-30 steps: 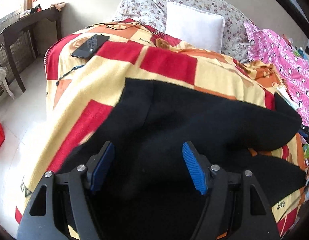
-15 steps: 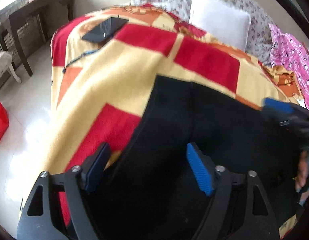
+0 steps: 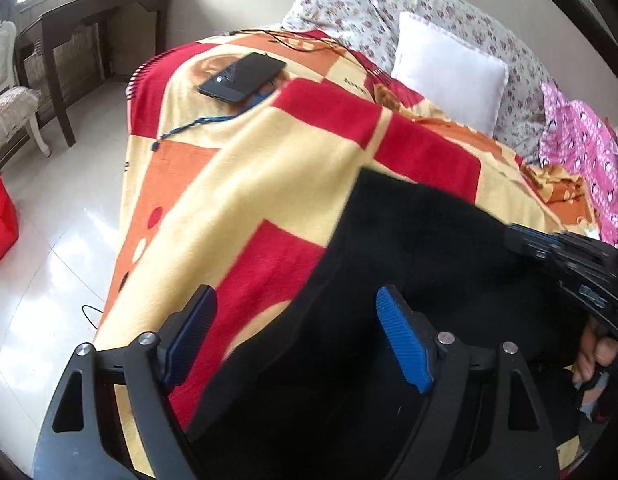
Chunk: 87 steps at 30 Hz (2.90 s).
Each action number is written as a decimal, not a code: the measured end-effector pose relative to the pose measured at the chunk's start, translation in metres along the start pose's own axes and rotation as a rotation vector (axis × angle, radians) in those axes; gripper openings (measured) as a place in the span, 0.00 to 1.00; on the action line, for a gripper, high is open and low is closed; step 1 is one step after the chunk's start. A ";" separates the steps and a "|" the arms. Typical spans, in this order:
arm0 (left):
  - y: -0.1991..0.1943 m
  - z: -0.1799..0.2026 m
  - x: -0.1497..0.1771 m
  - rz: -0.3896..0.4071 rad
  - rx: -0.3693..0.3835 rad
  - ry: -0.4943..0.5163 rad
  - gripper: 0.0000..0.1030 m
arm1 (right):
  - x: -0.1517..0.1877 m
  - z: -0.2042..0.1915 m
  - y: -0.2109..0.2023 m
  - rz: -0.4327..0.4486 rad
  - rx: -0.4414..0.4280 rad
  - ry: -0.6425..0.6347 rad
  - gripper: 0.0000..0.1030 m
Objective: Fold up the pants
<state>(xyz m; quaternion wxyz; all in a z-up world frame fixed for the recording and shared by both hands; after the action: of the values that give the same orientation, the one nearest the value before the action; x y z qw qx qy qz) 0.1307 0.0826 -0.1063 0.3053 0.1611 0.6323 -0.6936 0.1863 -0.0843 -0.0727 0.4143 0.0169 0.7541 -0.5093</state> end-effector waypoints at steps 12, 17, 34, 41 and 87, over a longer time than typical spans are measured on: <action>-0.092 -0.091 0.011 0.165 -0.052 -0.175 0.80 | 0.060 -0.126 -0.105 0.152 -0.181 -0.025 0.04; -0.097 -0.089 0.016 0.168 -0.059 -0.147 0.80 | 0.113 -0.156 -0.044 0.014 -0.226 0.037 0.04; -0.044 0.020 0.040 0.081 -0.006 0.084 0.80 | 0.114 0.119 -0.153 0.149 0.425 0.429 0.65; -0.029 0.027 0.046 0.062 -0.035 0.112 0.80 | 0.106 0.217 -0.117 0.107 0.472 0.611 0.65; -0.040 -0.032 0.034 0.063 -0.089 -0.015 0.81 | 0.218 0.100 -0.265 0.263 0.204 0.599 0.38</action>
<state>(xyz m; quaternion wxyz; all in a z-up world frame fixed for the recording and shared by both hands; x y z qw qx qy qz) 0.0748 0.1069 -0.1004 0.3386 0.1618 0.6546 -0.6562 -0.0151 -0.3763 -0.0264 0.2328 0.3043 0.7788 -0.4967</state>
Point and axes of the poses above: each gripper's, at about its wrist camera, not at the fingertips, and y roughly the way its jaws point, z to its right, x to its underside, the point moved 10 cm from there along y, roughly the way its jaws point, and after that the axes turned 4 degrees about y, right-handed, at the moved point
